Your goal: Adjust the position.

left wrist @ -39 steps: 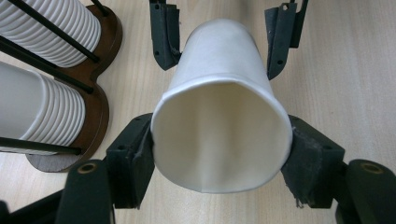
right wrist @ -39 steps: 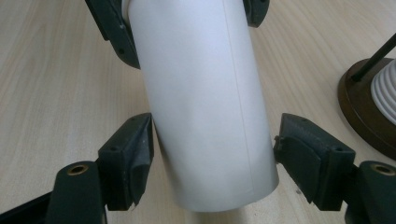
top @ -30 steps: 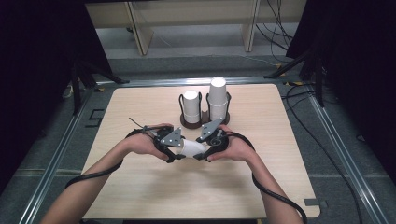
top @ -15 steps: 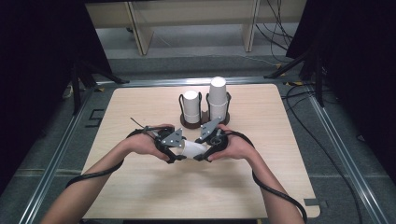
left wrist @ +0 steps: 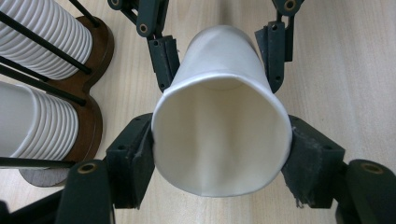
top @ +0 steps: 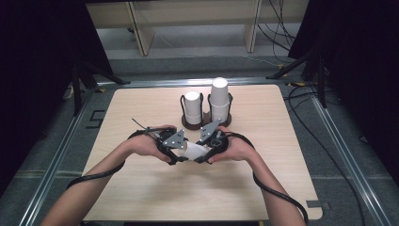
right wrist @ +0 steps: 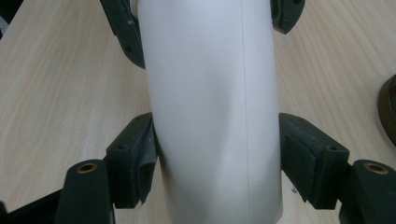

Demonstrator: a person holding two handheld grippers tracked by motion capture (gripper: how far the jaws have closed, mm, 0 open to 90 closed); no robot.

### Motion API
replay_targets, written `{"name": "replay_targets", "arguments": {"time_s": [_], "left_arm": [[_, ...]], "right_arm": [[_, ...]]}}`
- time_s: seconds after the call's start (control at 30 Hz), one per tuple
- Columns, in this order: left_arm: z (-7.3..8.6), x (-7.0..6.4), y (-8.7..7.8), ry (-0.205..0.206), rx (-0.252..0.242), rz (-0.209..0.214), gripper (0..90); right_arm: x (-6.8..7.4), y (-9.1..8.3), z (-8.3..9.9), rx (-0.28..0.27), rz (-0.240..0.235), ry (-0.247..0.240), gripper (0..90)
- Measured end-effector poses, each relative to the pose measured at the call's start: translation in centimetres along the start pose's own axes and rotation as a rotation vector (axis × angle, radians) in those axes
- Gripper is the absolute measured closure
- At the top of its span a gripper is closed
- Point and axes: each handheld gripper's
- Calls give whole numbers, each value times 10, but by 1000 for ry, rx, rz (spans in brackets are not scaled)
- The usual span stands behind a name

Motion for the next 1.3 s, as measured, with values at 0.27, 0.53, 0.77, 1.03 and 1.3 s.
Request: {"name": "replay_targets", "arguments": {"time_s": [0.27, 0.53, 0.77, 1.03, 1.3], "left_arm": [[-3, 0, -1, 13, 7, -3, 317], [-4, 0, -2, 20, 5, -3, 317], [-5, 0, -2, 23, 1, 6, 317], [-5, -1, -2, 20, -7, 5, 322], [-5, 0, -2, 26, -10, 4, 322]], "right_arm": [[-2, -1, 0, 0, -1, -18, 322], [0, -1, 1, 14, -23, 30, 321], [1, 2, 1, 13, -23, 30, 324], [0, 4, 1, 1, -24, -8, 349], [2, 4, 2, 5, -22, 4, 363]]}}
Point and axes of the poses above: each handheld gripper's, and its own axes: y roughly forward along the jaws, z roughly out of its underside, x roughly to its left, and after that the axes turned 13 degrees about x, right-handed
